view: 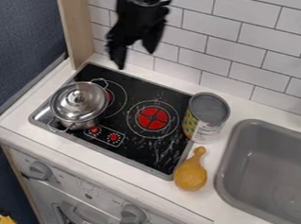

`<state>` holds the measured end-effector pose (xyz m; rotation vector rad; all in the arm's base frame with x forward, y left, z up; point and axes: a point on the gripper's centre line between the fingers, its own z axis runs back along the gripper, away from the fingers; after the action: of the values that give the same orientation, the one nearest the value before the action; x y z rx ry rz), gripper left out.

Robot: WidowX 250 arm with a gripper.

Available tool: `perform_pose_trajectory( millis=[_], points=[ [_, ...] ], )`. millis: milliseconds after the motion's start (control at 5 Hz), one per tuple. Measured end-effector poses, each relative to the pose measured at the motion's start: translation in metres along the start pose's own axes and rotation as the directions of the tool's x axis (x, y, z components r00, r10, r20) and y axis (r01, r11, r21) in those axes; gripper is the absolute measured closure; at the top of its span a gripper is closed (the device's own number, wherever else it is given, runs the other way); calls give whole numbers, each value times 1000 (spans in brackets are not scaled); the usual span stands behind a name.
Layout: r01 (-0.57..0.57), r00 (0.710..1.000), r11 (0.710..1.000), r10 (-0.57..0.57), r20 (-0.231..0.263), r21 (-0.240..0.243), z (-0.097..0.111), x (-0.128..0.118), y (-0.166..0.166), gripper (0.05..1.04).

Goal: Move the cover of silver bowl to the right side of the burner

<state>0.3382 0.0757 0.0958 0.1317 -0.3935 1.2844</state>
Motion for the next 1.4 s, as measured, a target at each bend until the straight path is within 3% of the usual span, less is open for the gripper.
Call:
perform_pose_trajectory(
  millis=[400, 800, 1200, 1400],
  points=[
    [-174, 984, 980, 171, 45, 91, -26, 40, 57, 83],
    [-220, 975, 964, 222, 5, 149, -69, 49, 79, 83],
    [-224, 970, 967, 234, -67, 125, -97, 41, 70, 83],
    [-212, 972, 969, 223, -80, 123, -104, 41, 66, 134]
  ],
)
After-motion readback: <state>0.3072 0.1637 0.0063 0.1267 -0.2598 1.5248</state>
